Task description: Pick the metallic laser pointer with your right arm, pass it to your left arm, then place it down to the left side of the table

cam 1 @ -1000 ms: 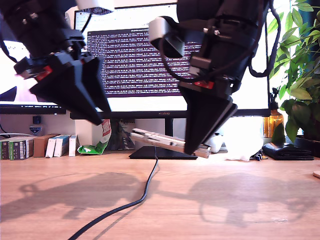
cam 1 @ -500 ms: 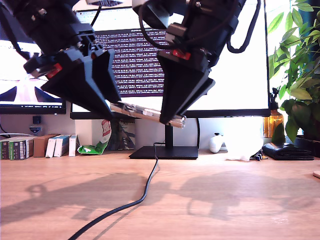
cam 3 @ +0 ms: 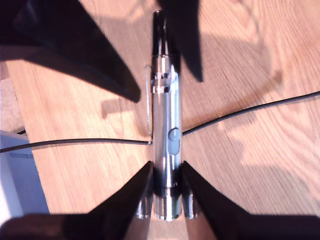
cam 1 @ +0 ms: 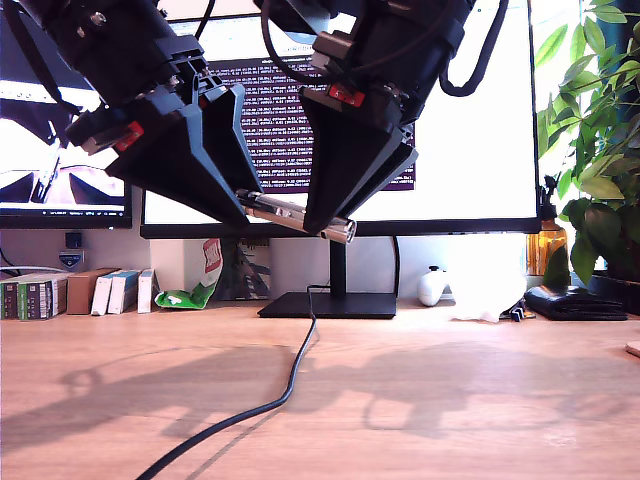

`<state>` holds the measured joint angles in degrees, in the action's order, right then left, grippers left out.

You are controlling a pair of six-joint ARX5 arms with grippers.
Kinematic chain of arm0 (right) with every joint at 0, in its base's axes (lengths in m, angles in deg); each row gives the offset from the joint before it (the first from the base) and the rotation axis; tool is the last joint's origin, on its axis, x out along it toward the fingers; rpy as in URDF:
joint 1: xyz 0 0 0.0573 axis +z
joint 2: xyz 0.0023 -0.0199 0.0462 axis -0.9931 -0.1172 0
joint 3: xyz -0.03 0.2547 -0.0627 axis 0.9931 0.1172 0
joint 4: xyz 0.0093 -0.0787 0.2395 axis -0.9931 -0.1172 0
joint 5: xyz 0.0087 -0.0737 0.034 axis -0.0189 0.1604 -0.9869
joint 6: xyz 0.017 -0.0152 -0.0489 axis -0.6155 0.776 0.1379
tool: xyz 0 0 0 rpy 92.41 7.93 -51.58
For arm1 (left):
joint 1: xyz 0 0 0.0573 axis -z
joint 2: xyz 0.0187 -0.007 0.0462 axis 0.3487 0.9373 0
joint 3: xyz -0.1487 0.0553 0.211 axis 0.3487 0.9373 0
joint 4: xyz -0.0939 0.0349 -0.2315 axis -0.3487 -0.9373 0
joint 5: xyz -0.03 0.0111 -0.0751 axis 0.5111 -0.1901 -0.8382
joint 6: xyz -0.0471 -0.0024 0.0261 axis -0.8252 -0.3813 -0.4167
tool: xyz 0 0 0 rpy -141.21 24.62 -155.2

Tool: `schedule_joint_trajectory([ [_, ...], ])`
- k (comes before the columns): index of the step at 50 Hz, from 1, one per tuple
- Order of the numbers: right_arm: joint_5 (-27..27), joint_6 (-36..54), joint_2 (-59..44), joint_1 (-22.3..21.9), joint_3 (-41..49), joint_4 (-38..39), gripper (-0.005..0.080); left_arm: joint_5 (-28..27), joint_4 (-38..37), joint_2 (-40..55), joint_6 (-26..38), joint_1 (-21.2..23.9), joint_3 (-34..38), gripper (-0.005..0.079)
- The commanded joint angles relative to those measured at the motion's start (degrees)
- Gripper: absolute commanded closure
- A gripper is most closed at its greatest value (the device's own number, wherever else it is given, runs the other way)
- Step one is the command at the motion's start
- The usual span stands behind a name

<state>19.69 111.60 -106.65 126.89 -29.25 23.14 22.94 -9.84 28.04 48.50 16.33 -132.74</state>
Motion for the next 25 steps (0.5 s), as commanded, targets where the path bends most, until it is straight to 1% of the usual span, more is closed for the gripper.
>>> schedule_joint_trajectory([
  [1,-0.4,-0.3,-0.4,1.9,-1.0,0.7,0.0763,-0.2,0.5,0.0,0.1,0.9,-0.4,0.0518],
  [4,-0.4,-0.3,-0.4,1.9,-1.0,0.1,0.0763,-0.2,0.4,0.0,0.1,0.9,-0.4,0.0545],
  [25,-0.4,-0.2,-0.3,2.5,-2.3,-2.1,0.0763,1.4,-1.2,0.0,0.2,0.9,-0.4,0.0542],
])
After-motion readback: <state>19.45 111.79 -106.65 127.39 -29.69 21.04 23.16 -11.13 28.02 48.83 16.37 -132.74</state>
